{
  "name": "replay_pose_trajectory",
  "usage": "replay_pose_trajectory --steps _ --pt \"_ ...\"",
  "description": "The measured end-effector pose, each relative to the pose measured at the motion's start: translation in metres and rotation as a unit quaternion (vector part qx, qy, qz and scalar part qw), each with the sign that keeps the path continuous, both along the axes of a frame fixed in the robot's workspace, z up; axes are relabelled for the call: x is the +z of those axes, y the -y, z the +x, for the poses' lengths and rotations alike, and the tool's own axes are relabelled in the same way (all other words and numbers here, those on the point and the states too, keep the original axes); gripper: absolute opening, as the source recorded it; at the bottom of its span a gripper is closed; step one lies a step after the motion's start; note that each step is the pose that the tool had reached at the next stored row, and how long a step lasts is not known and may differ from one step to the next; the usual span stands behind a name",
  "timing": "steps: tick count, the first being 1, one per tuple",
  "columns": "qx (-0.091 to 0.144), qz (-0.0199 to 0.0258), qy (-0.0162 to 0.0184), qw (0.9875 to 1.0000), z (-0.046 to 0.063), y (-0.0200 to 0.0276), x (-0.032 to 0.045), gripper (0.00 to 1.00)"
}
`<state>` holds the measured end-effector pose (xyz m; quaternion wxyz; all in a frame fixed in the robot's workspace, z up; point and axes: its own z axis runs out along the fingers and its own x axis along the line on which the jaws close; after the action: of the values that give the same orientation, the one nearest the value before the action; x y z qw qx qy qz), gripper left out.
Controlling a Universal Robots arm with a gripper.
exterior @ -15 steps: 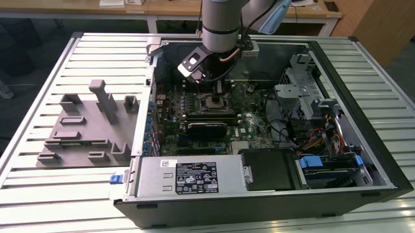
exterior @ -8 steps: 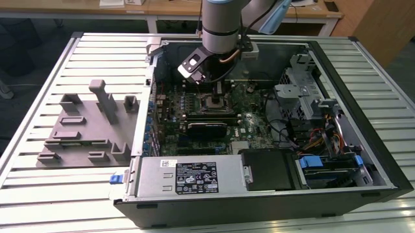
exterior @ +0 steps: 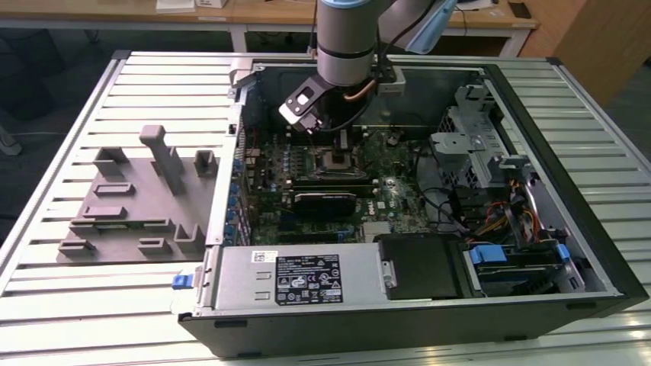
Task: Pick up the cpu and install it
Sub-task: 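Place the cpu into insertion slot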
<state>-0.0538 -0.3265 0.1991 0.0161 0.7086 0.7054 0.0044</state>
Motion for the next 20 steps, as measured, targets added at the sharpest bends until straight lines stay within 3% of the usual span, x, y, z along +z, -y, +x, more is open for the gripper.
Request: replay_pose_trajectory --steps 13,20 --pt "0.000 0.0003 0.0003 1.0000 0.000 -0.0001 -0.0006 0.11" --pt "0.000 0.0000 0.0009 1.0000 0.000 0.0000 0.0113 0.11"
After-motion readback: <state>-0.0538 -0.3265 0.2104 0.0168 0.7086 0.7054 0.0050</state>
